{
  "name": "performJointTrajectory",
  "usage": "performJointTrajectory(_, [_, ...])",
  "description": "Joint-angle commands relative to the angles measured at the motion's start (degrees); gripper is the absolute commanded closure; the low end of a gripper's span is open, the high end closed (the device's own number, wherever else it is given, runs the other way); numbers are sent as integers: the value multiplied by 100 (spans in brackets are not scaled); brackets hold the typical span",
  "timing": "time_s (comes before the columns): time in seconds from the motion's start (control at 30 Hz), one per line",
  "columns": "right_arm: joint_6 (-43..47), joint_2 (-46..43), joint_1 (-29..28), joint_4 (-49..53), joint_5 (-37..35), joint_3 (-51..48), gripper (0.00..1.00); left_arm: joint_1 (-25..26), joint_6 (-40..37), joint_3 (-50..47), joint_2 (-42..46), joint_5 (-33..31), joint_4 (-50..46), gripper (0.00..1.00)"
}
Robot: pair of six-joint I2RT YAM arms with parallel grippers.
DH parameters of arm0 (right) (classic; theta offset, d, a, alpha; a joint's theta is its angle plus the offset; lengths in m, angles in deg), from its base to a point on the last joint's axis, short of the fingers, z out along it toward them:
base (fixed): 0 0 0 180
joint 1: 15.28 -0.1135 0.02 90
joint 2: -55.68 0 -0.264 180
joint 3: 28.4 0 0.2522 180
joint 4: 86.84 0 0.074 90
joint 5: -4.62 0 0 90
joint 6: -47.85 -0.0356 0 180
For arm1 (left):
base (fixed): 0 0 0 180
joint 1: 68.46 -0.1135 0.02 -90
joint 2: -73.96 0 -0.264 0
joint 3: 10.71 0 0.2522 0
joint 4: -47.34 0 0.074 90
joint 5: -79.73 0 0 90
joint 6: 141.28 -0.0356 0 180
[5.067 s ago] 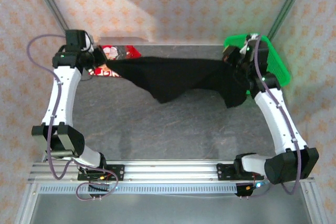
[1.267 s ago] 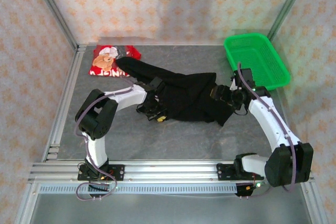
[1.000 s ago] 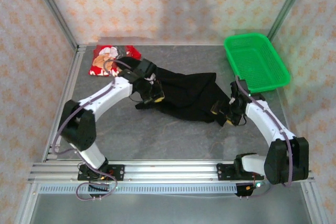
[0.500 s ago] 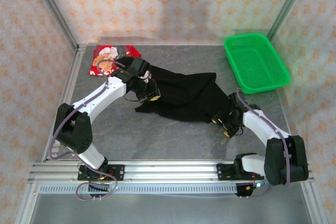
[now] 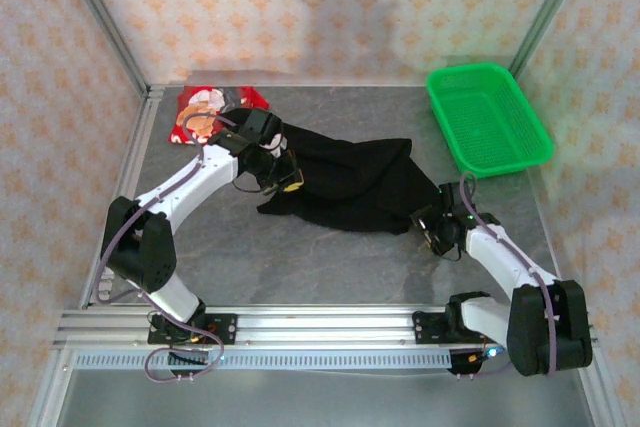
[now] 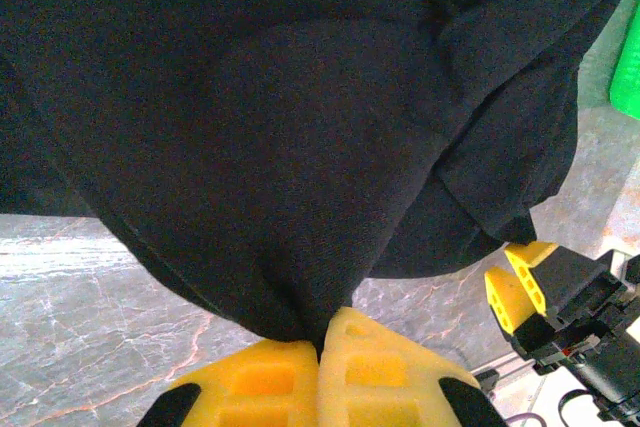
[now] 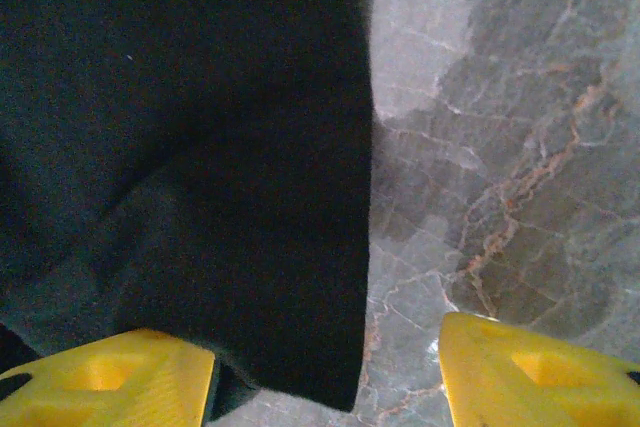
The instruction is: Fold and stack the t-shirts
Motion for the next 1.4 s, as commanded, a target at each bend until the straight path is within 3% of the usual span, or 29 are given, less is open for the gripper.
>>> performJointTrajectory(0.0, [-119,-57,30,-109,-264,62,39,-66,-116,114,-70,98,-133,100])
performJointTrajectory(0.2, [-54,-99,54,-18,-436,179,42,-66,-97,94,-112,111,-71,100])
performJointTrajectory(0.67, [-128,-1031,80,484,190,234,39,-62,-149,11,-125,137,-27,100])
performJointTrajectory(1.1, [-587,-636,182,263,267,-98,37,-64,-220,-35,-159,184,-47,100])
performJointTrajectory(1.37, [-865,-250,231,-381,404,-272,38,-71,-211,-62,-168,173,-36,100])
